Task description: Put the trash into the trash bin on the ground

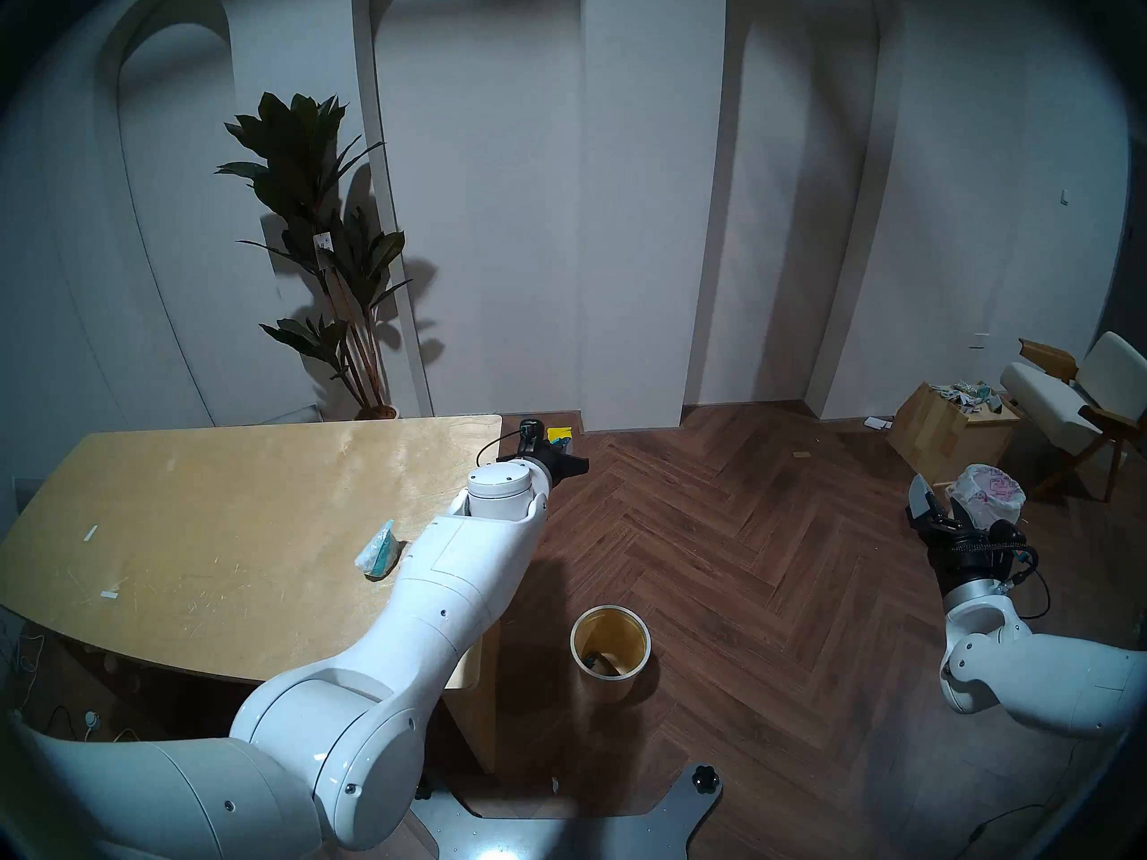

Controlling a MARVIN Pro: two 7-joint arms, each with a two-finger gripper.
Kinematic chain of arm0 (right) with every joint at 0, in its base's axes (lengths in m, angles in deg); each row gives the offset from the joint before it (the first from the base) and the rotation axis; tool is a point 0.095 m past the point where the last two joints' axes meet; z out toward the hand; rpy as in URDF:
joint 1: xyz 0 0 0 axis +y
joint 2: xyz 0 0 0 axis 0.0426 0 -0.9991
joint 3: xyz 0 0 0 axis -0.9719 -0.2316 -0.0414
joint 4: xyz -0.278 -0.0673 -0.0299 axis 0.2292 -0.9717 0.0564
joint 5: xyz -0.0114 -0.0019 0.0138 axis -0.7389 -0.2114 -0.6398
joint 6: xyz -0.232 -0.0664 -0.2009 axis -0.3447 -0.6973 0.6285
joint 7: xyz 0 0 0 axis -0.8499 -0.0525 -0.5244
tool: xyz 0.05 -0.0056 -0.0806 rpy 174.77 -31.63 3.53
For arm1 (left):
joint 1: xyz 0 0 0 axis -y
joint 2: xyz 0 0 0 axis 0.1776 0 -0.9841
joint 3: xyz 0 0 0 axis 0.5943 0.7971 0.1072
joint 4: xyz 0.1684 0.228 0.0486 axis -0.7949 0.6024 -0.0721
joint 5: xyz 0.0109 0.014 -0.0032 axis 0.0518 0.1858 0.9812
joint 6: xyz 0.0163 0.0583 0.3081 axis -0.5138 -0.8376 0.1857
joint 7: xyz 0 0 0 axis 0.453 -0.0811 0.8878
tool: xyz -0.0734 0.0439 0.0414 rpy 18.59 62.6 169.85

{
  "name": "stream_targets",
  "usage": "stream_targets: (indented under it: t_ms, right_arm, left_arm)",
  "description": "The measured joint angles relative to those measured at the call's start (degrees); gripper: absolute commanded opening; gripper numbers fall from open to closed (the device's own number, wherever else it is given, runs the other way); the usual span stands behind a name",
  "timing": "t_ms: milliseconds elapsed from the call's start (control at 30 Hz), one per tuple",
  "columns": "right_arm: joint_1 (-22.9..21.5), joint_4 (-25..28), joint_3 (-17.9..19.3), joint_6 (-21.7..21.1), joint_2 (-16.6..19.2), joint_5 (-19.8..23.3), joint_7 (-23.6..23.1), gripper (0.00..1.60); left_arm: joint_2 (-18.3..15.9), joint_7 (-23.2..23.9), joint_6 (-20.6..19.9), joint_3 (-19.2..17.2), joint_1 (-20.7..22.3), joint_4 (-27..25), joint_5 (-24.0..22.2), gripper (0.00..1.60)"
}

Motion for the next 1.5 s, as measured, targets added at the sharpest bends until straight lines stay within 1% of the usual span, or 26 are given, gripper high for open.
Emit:
stream_targets:
  t_ms: [233,400,667,900,1300,1500]
  right_arm:
    - [0.6,0.4,0.0,0.0,0.2,0.2,2.5,1.60]
    - [0.4,0.1,-0.4,-0.1,0.2,-0.7,4.4,1.60]
    - [-1.2,-1.7,-1.1,-4.2,0.2,-2.5,6.7,1.60]
    - [-2.4,-2.4,-1.4,-6.0,0.1,-4.1,8.1,1.60]
    - [-3.6,-2.5,-1.8,-7.0,-0.4,-6.3,10.0,1.60]
    - [-4.0,-2.5,-1.9,-6.9,-0.5,-7.0,10.6,1.60]
  left_arm:
    - [1.3,-0.5,3.2,0.2,2.2,5.0,0.0,0.00]
    - [2.3,-0.5,5.4,0.5,3.7,8.7,0.1,0.00]
    - [3.7,-0.2,8.2,0.7,6.0,14.3,0.1,0.00]
    - [4.5,-0.1,10.3,0.8,8.0,18.4,0.1,0.00]
    - [5.8,-0.1,13.9,0.3,11.2,27.4,-0.2,0.00]
    - [6.5,0.0,15.0,0.0,12.5,30.4,-0.7,0.00]
